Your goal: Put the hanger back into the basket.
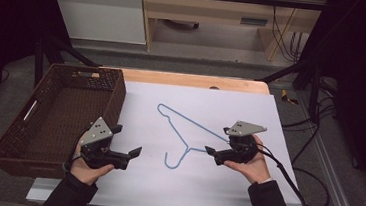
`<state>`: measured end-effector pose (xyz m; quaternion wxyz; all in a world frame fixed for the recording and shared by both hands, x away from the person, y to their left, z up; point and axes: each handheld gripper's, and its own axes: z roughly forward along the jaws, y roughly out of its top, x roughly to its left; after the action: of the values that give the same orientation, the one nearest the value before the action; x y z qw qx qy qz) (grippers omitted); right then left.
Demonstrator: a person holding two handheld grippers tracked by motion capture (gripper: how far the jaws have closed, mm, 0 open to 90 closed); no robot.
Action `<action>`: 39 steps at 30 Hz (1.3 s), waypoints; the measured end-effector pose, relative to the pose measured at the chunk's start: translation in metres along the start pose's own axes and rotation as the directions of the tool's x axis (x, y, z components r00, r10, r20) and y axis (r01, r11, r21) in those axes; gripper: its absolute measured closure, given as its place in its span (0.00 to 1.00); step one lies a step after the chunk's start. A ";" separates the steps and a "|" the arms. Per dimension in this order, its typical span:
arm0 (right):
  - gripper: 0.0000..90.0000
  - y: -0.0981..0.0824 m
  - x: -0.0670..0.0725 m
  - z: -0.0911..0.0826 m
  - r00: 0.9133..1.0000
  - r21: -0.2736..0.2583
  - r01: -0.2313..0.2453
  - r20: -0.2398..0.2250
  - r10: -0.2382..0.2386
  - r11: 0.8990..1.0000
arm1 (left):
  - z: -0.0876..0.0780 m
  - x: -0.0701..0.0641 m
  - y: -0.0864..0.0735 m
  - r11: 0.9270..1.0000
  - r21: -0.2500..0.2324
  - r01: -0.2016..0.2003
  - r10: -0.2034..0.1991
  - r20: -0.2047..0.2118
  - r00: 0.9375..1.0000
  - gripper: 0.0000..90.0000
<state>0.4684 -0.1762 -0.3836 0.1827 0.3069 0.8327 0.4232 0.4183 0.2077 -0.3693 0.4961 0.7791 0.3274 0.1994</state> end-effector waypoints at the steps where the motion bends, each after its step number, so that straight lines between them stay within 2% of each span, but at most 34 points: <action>1: 0.14 0.001 0.000 0.003 1.000 0.008 0.002 -0.009 -0.002 1.000 | 0.001 -0.001 0.000 1.000 0.004 -0.001 0.001 0.002 1.000 0.05; 9: 0.17 0.001 -0.005 0.038 0.999 0.086 0.005 -0.035 -0.002 0.996 | 0.008 -0.007 -0.002 1.000 0.022 -0.019 0.019 0.018 1.000 0.05; 21: 0.25 -0.009 -0.008 0.069 0.998 0.166 0.026 -0.054 -0.017 0.986 | 0.016 -0.010 -0.004 0.999 0.038 -0.026 0.025 0.029 0.999 0.05; 25: 0.30 -0.015 -0.007 0.082 0.997 0.217 0.046 -0.063 -0.033 0.975 | 0.015 -0.008 -0.004 0.999 0.033 -0.022 0.021 0.028 0.999 0.05; 31: 0.40 -0.020 -0.008 0.093 0.997 0.246 0.041 -0.076 -0.023 0.968 | 0.015 -0.007 -0.006 0.999 0.034 -0.021 0.020 0.030 0.999 0.05; 36: 0.50 -0.025 -0.008 0.100 0.996 0.285 0.064 -0.078 -0.043 0.956 | 0.015 -0.006 -0.006 0.999 0.030 -0.018 0.017 0.032 0.999 0.05; 39: 0.57 -0.026 -0.009 0.101 0.995 0.289 0.073 -0.088 -0.050 0.955 | 0.015 -0.005 -0.006 0.999 0.030 -0.018 0.017 0.030 0.999 0.05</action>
<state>0.5230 -0.1337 -0.4625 0.1150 0.2873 0.9018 0.3017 0.4224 0.1965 -0.3814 0.4871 0.7923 0.3162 0.1871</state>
